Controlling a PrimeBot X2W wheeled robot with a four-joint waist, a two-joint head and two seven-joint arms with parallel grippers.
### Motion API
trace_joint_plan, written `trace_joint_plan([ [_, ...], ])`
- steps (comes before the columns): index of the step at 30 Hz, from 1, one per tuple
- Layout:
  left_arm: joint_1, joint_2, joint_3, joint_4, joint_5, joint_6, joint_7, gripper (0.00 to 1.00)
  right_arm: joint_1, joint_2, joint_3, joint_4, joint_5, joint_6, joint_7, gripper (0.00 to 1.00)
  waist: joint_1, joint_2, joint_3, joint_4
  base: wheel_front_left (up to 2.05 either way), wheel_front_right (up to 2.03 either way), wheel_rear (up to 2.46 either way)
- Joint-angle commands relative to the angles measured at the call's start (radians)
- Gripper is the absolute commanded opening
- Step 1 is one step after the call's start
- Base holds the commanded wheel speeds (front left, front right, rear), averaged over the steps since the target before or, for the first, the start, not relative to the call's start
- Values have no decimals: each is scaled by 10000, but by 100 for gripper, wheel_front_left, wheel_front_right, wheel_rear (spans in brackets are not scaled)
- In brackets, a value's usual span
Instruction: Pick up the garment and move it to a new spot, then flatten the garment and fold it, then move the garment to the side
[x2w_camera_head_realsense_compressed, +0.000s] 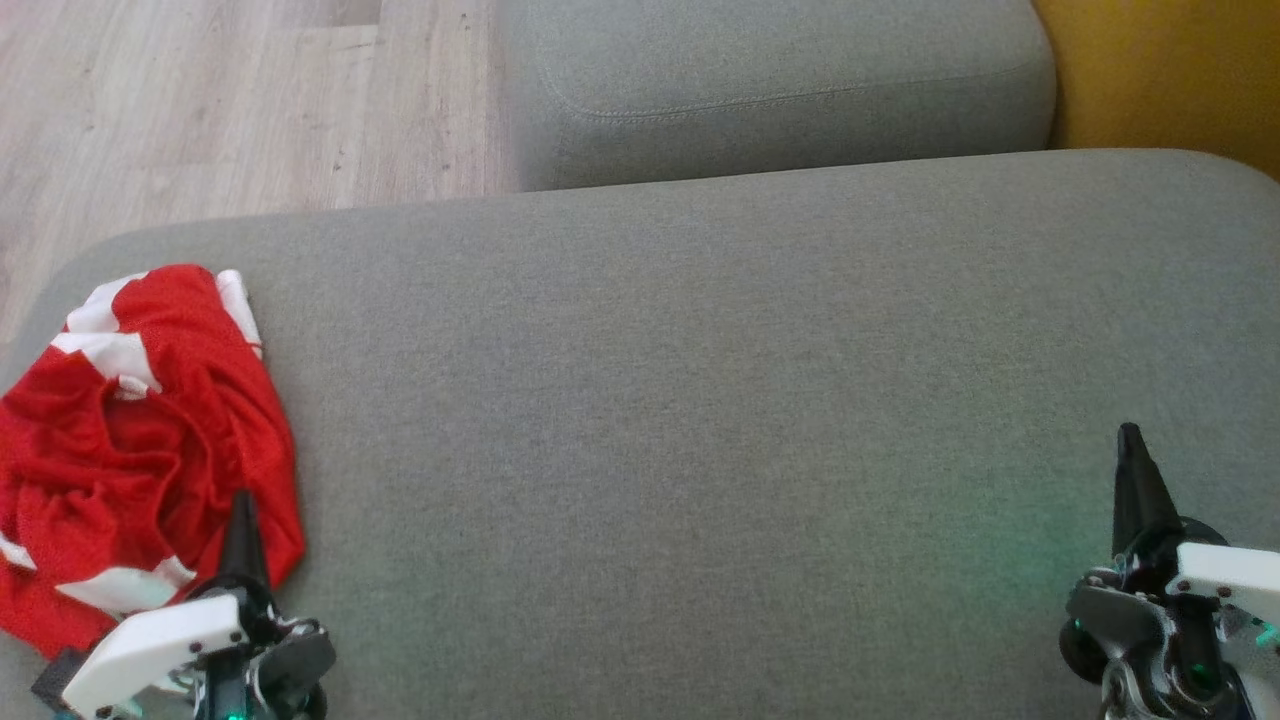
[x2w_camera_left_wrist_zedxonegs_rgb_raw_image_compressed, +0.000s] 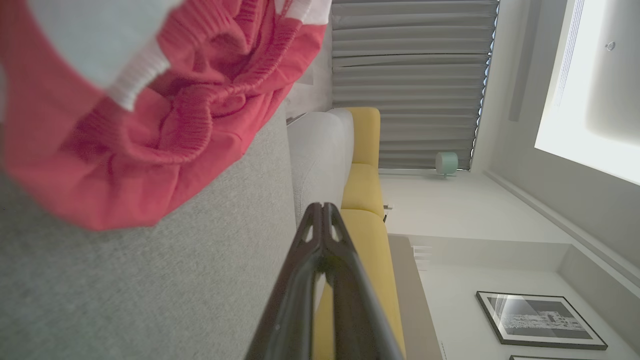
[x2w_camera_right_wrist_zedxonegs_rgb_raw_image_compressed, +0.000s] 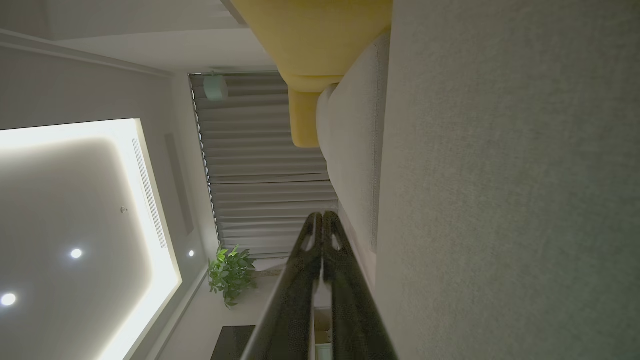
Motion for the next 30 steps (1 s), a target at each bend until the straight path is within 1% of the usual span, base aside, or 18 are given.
trace_joint_plan([
  [1,0,0,0,0,0,0,0,100,0,0,0,0,0,0,0,100,0,0,0,0,0,0,0],
  [5,249,-11,-72,528,0,10,-8,100,274,38,25,538,0,0,-3,100,0,0,1,0,0,0,0],
  [13,220,-10,-178,446,417,5,-232,100,204,6,326,499,-272,0,-229,100,0,0,17,6,0,0,0],
  [20,189,-7,-208,231,1223,20,-438,100,119,15,483,446,-1170,-1,-436,100,0,0,19,20,0,0,0],
  [30,166,-3,-410,-114,2486,256,-702,100,39,22,797,274,-2565,-1,-702,100,0,0,18,53,0,0,0],
])
